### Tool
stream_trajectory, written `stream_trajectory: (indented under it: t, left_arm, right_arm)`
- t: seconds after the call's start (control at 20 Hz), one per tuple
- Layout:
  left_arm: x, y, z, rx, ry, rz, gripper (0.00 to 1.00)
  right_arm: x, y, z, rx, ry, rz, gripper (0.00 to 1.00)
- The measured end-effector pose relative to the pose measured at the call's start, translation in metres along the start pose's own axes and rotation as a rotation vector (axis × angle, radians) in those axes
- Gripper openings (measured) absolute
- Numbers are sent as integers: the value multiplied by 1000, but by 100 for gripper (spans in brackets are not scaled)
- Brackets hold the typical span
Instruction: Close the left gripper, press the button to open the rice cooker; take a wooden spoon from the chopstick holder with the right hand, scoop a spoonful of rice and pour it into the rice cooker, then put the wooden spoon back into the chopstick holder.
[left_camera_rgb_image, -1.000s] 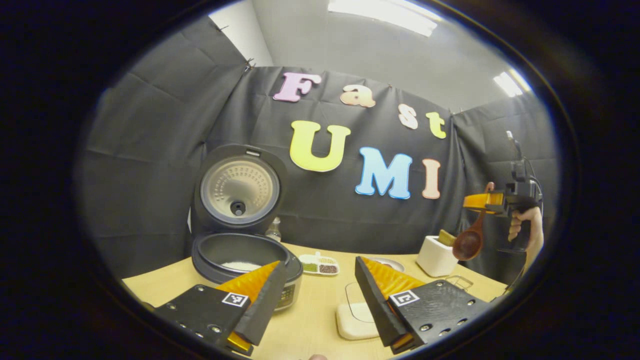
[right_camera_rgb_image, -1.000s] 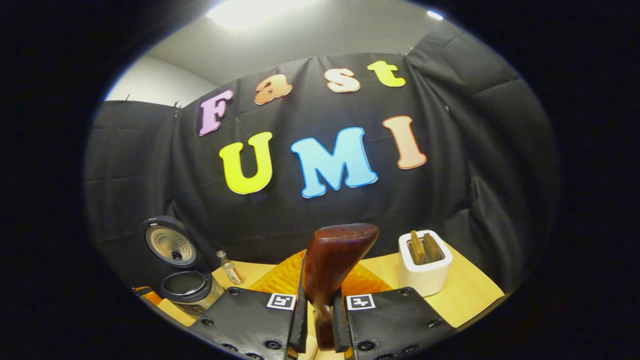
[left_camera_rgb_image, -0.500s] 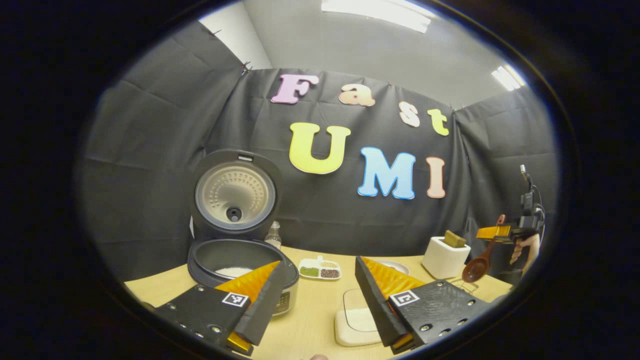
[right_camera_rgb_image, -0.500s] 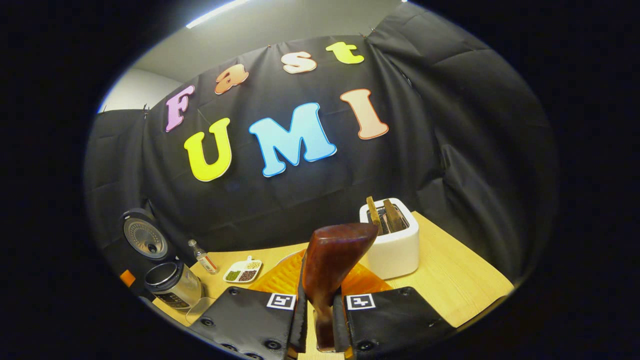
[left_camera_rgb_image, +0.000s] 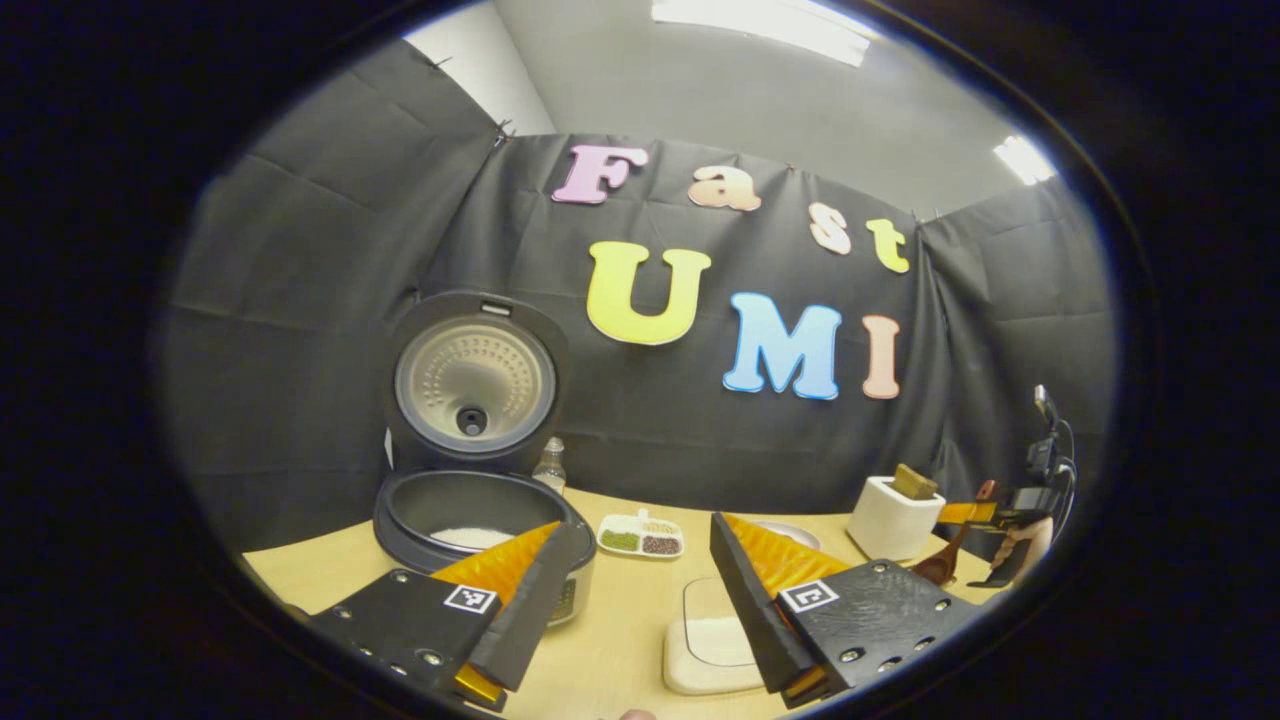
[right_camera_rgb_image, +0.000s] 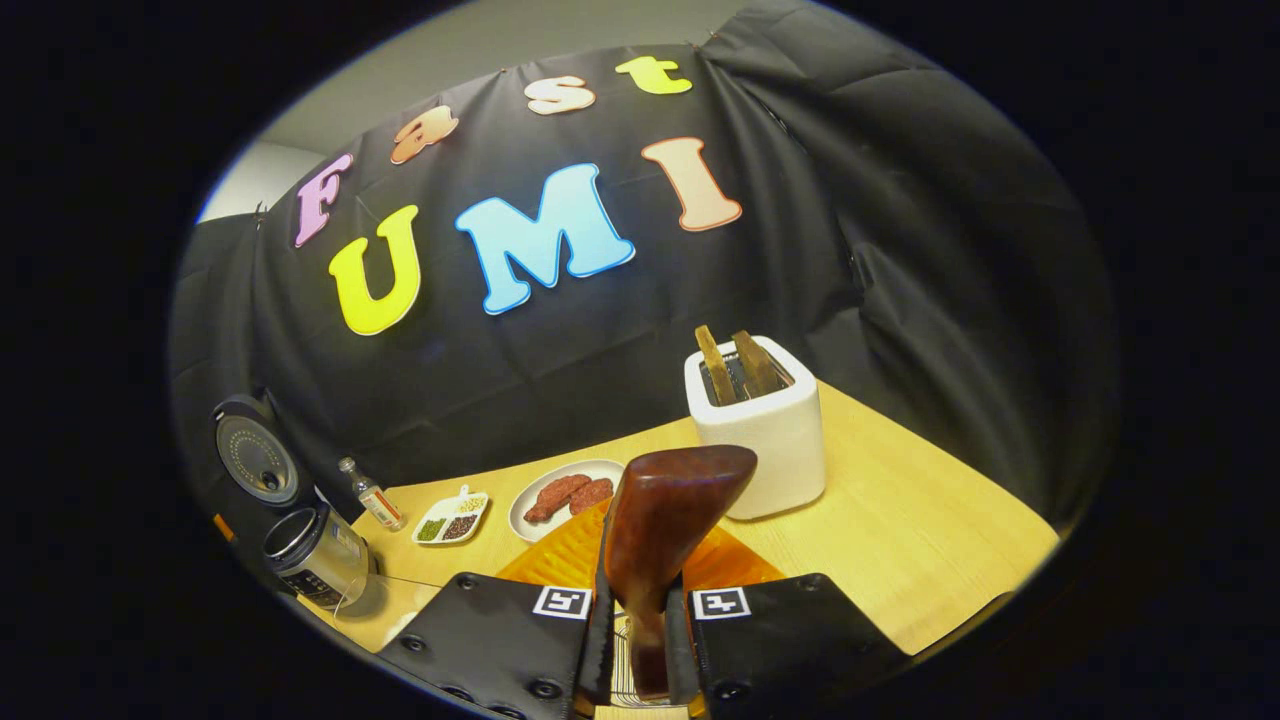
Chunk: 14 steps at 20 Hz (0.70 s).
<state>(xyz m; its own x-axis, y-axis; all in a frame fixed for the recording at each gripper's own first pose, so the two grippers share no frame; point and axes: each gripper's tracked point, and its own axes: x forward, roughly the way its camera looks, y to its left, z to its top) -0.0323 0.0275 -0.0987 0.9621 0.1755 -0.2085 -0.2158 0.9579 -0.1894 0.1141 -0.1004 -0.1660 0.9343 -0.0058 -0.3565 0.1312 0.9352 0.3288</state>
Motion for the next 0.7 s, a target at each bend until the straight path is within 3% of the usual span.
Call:
stream_trajectory:
  t: [0.2,0.45,0.5,0.65,0.7]
  left_arm:
    - [-5,5,26,-24,-54,-13,86]
    - [4,37,78,106,-148,48,86]
    - [5,50,93,138,-186,85,85]
    - [19,73,127,217,-256,157,86]
    - [26,77,135,237,-270,163,86]
  right_arm:
    - [6,-6,-20,53,54,-17,20]
    - [-8,-7,-15,77,32,-5,31]
    - [-13,-9,-12,80,10,-4,42]
    - [-31,-19,-5,43,-52,-47,98]
    - [-40,-21,0,15,-77,-67,98]
